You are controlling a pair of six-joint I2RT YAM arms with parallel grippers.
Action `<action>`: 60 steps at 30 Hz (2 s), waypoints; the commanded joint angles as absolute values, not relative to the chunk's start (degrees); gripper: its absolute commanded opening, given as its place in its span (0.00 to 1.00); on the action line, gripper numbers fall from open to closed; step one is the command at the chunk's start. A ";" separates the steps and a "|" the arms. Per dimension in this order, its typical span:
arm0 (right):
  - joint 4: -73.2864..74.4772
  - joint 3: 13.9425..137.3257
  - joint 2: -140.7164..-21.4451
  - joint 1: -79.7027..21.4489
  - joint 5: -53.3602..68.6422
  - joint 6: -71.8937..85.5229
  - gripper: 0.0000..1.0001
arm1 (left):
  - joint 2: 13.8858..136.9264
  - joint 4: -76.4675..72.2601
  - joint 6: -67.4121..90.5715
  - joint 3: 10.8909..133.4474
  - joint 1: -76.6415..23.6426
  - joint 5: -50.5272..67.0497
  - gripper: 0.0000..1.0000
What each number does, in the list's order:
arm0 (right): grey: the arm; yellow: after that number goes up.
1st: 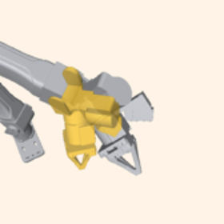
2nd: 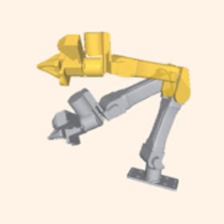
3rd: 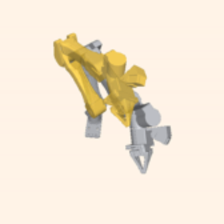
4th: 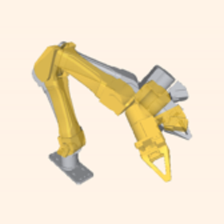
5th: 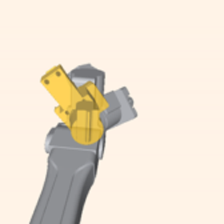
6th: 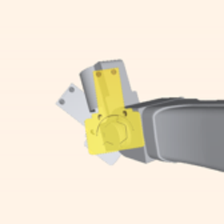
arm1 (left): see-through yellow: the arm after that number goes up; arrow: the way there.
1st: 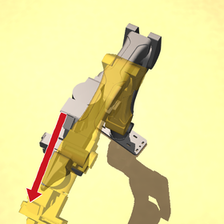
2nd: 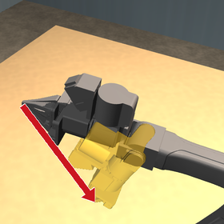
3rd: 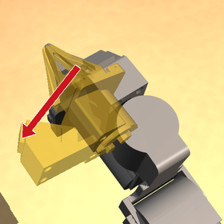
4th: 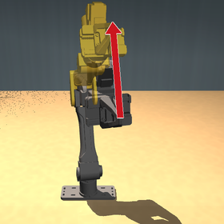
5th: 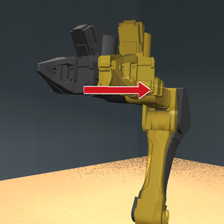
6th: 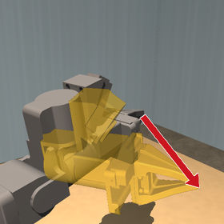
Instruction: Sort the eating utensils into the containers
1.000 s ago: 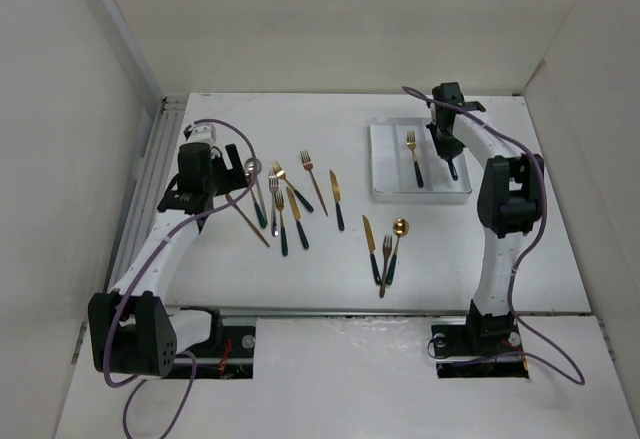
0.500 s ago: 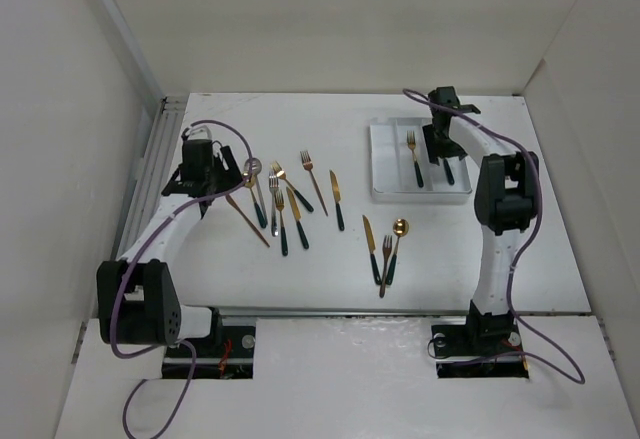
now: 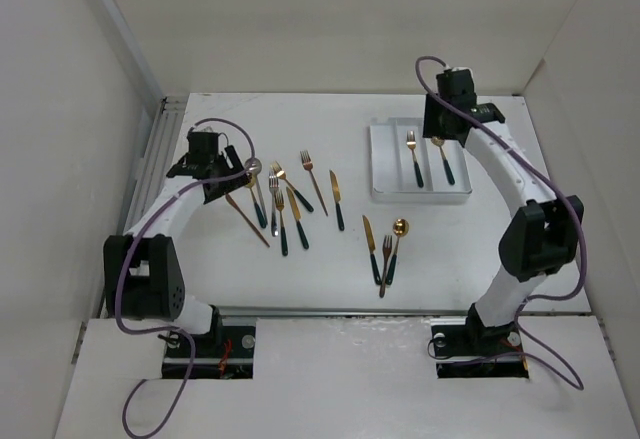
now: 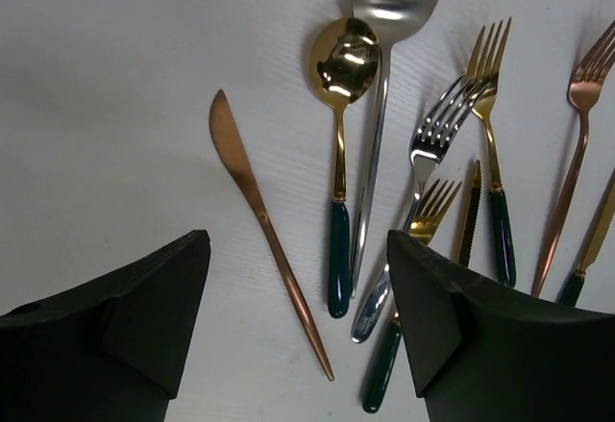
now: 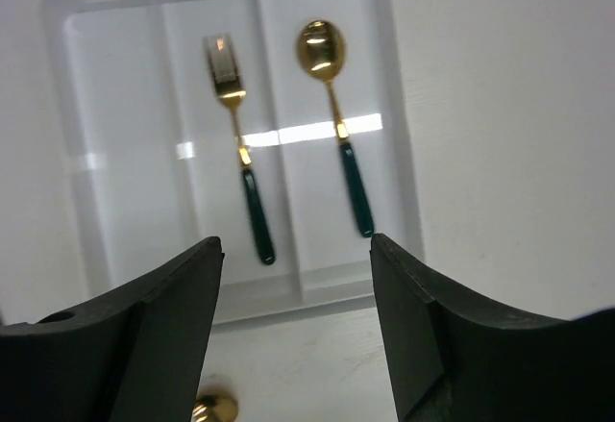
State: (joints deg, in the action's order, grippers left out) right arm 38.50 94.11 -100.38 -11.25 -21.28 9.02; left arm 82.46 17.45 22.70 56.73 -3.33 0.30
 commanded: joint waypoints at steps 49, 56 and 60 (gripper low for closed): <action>41.57 73.83 -69.61 -25.14 -29.01 18.54 0.71 | 93.26 19.61 35.24 47.12 -7.92 -3.96 0.00; 39.82 72.52 -70.14 -27.94 -22.16 17.84 0.71 | 86.40 19.59 32.62 49.47 -6.33 -0.26 0.00; 32.71 70.66 -70.66 -33.39 -15.66 16.00 0.71 | 83.77 21.00 28.75 53.61 -6.33 2.63 0.00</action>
State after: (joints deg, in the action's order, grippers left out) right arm 39.27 71.44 -70.91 -29.91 -21.71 17.69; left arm 87.92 19.46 32.34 49.50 -6.52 -0.38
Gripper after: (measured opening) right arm 0.709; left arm 0.047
